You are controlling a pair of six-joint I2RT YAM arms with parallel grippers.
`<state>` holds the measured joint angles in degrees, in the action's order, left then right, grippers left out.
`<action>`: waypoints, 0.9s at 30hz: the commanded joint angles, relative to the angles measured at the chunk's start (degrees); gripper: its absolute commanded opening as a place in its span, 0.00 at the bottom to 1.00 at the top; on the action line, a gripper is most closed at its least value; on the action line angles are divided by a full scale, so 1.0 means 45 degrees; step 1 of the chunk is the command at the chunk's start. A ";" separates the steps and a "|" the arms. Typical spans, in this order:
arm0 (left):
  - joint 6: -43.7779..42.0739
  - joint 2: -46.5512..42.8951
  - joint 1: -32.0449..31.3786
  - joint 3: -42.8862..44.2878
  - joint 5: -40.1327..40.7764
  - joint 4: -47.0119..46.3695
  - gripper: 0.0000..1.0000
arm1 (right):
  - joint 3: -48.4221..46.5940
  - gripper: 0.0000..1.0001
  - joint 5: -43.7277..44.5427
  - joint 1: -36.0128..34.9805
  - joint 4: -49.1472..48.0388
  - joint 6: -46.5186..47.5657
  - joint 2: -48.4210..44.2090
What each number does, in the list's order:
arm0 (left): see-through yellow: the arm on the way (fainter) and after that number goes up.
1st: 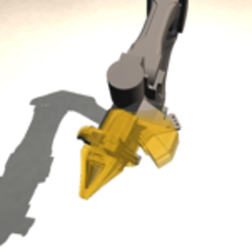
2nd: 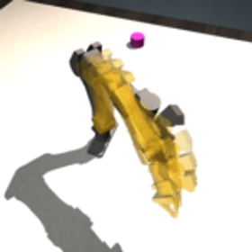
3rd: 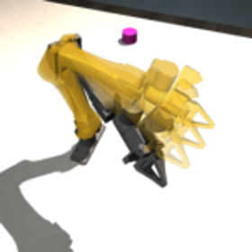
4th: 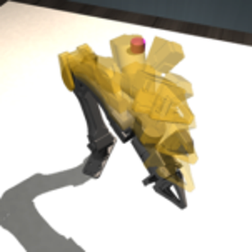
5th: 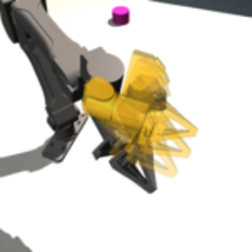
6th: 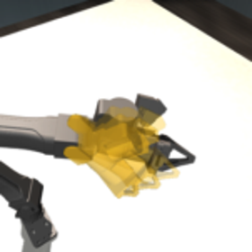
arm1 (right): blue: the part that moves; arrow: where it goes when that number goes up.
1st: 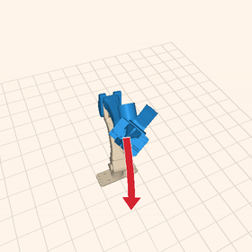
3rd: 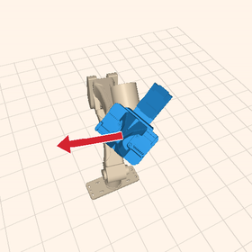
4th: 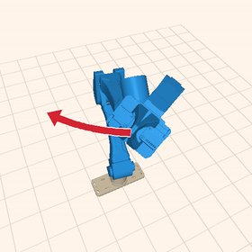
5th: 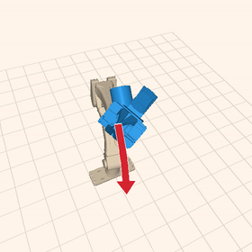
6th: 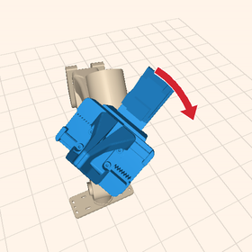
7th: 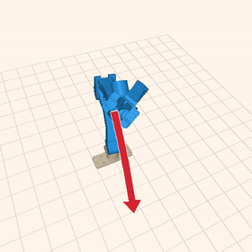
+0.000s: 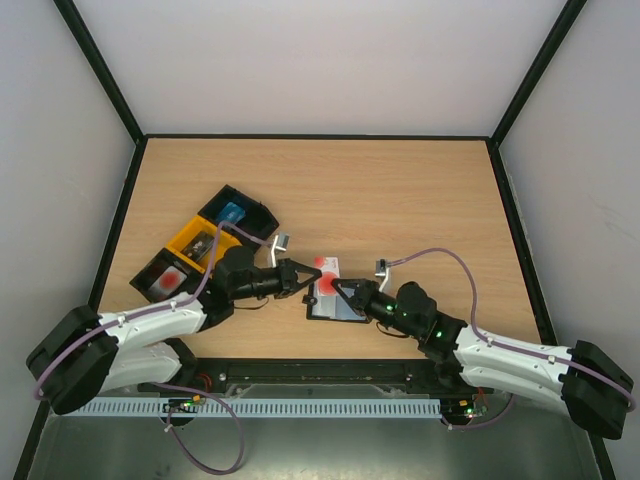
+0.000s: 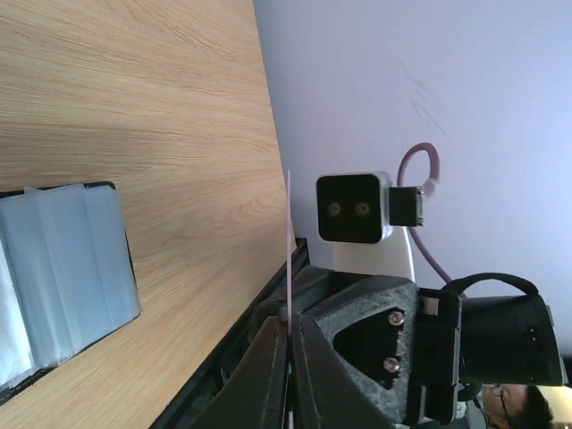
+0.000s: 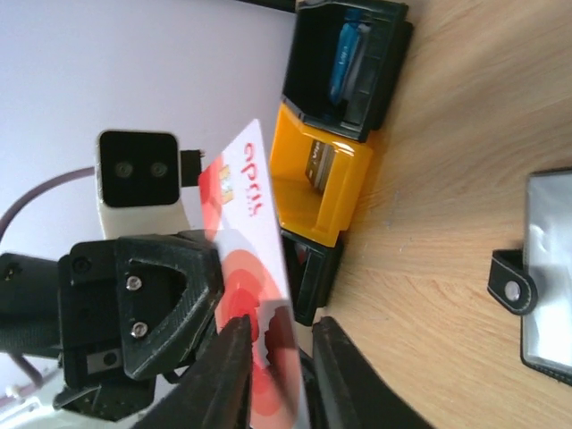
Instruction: Take the credit cards out of the card holder
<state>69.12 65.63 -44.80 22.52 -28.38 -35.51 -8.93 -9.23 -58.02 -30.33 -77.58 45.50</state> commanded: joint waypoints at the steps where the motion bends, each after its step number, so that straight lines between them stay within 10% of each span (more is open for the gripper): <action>1: 0.0264 -0.0351 -0.0067 -0.0209 -0.0294 -0.0996 0.03 | -0.0045 0.14 -0.0407 0.0001 -0.0903 0.0090 -0.0052; 15: -0.3122 -0.2777 0.0276 0.1449 -0.1367 0.4937 0.46 | -0.0253 0.02 -0.2728 0.0002 0.3664 0.3902 -0.4106; 27: -0.4905 -0.4554 0.0366 0.2401 -0.2414 0.8490 0.54 | -0.1011 0.02 -0.6451 0.0003 0.3461 0.4988 -0.4812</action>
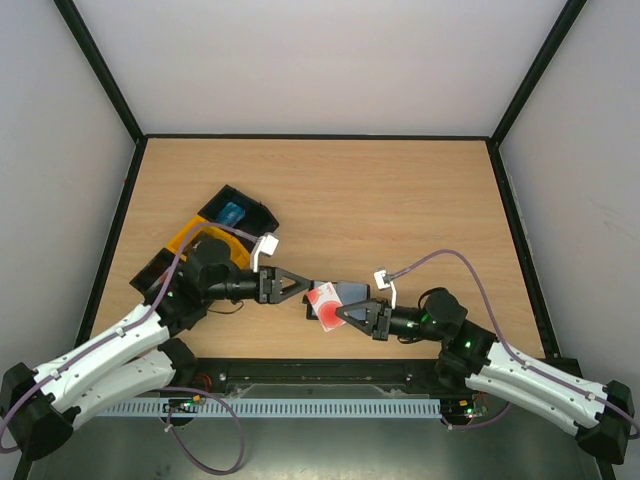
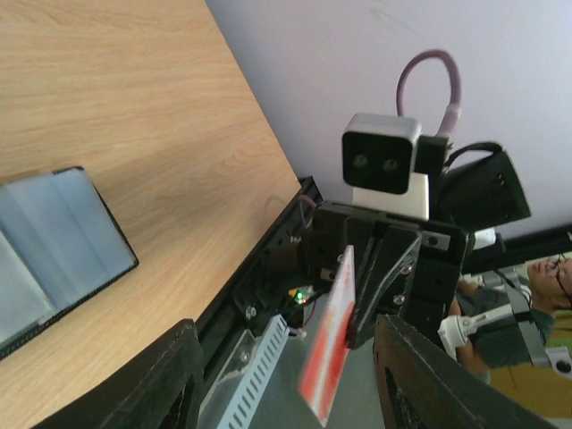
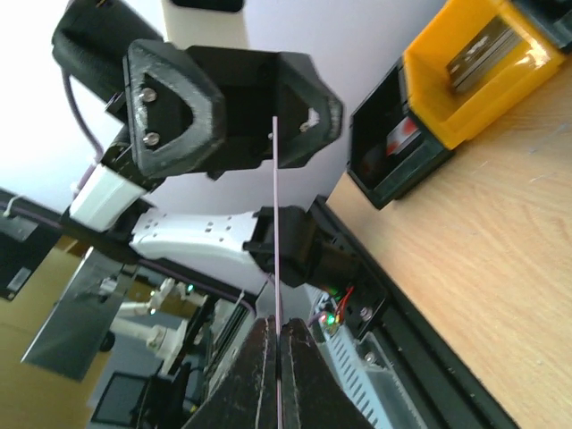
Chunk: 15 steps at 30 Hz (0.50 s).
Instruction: Take the credit cards out of the card holder
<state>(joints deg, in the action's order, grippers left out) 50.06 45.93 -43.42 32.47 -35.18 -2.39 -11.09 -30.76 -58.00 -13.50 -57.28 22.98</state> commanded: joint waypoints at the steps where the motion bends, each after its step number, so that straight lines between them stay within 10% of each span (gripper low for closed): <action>1: -0.0702 -0.0157 0.0061 0.0119 -0.1144 0.1039 0.54 | -0.0575 0.02 -0.1802 -0.0002 -0.0416 0.0442 0.0362; 15: -0.0881 0.0183 0.0059 -0.0514 -0.2470 0.0281 0.46 | -0.0887 0.02 -0.1520 -0.0002 -0.1116 0.0683 0.1212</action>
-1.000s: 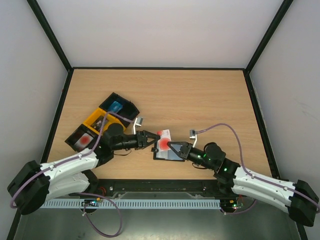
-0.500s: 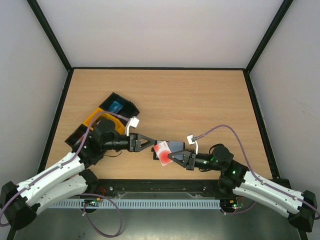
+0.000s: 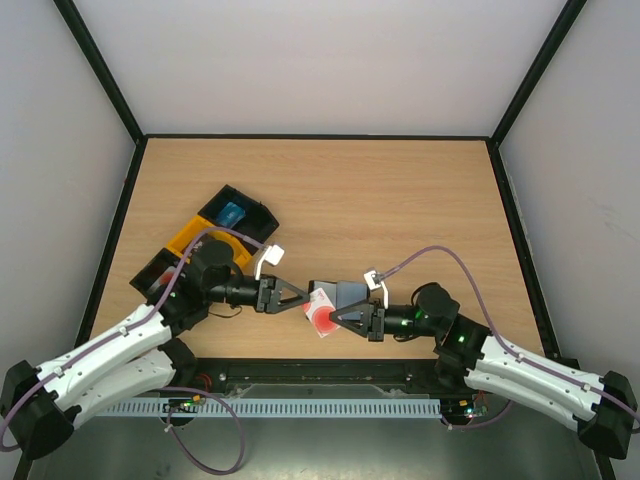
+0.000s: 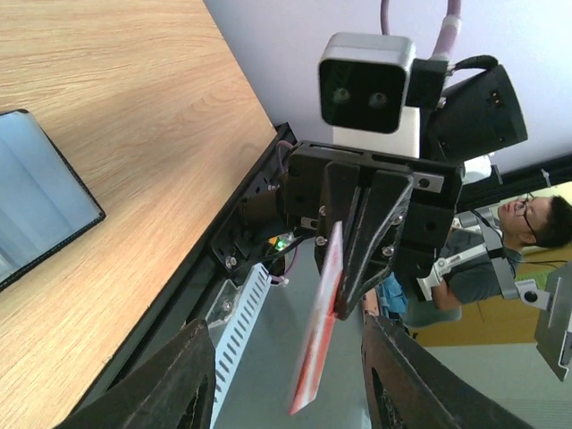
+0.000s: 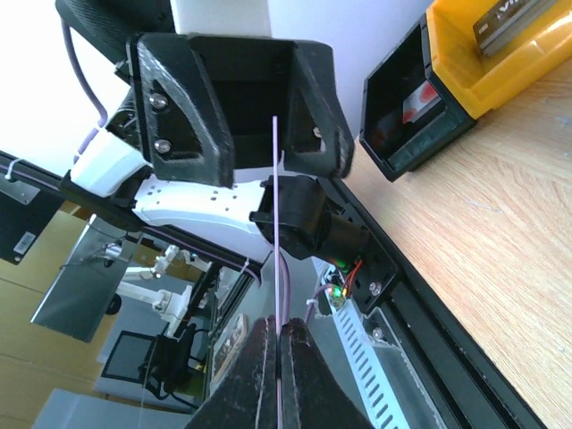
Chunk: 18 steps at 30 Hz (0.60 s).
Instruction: Take the credit cards out of the card holder
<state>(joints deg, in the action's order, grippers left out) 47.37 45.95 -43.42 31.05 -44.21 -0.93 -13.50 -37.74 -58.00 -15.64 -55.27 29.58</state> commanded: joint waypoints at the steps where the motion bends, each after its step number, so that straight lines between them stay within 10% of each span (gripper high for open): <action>1: -0.0302 0.0205 0.0059 -0.0229 -0.0469 -0.0089 0.46 | -0.0332 0.02 0.0012 -0.0010 -0.0706 0.0199 -0.0249; 8: 0.0097 0.0051 0.0069 -0.0424 -0.0541 -0.0765 0.05 | -0.0478 0.02 0.0013 -0.0003 -0.0581 0.0282 -0.0129; 13: 0.0459 -0.0310 0.0059 -0.0516 0.0097 -0.0866 0.03 | -0.0573 0.14 0.0900 -0.0002 0.0198 0.0498 -0.0285; 18: 0.1129 -0.0841 0.0079 -0.0716 0.1563 -0.0841 0.03 | -0.0409 0.46 0.2372 -0.0012 0.0859 0.0298 -0.0920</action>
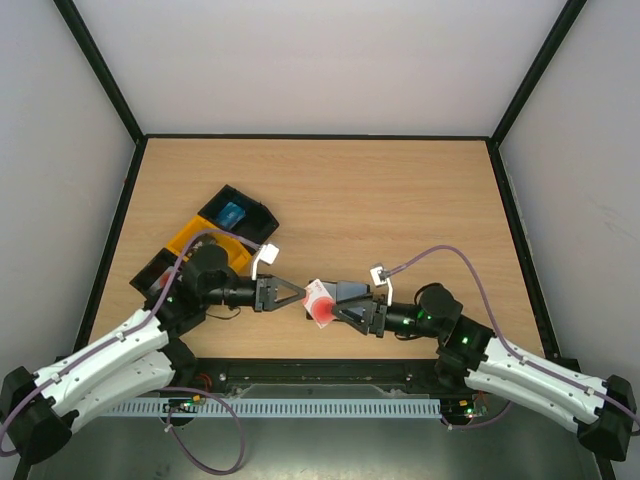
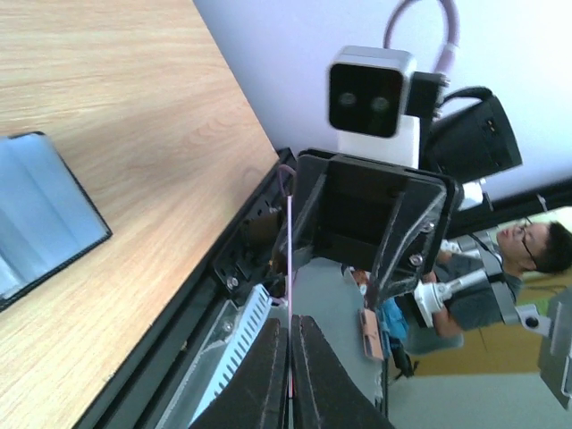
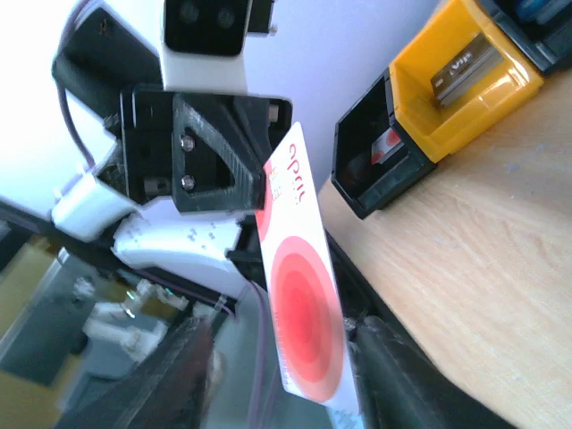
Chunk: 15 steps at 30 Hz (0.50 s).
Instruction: Take the credit cards out of the card holder
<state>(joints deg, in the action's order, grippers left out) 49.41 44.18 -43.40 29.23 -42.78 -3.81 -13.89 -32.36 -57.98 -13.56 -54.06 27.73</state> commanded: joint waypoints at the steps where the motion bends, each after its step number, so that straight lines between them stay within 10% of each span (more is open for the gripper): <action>1: 0.0861 -0.0571 0.0091 -0.0308 0.1568 -0.0184 0.03 | -0.0318 0.58 0.1303 -0.0008 0.0475 0.0008 -0.0515; 6: 0.0931 -0.1256 0.0143 0.0292 0.3837 0.0982 0.03 | -0.0348 1.00 0.2133 -0.0012 0.1182 0.0111 -0.1421; 15: 0.1520 -0.2913 0.0579 0.0904 1.0234 0.3748 0.03 | -0.0193 0.98 0.2767 -0.0007 0.1497 0.0251 -0.1591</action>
<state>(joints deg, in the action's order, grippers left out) 53.71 34.02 -42.02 30.83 -14.04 5.91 -14.26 -22.28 -57.98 -8.08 -53.91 21.23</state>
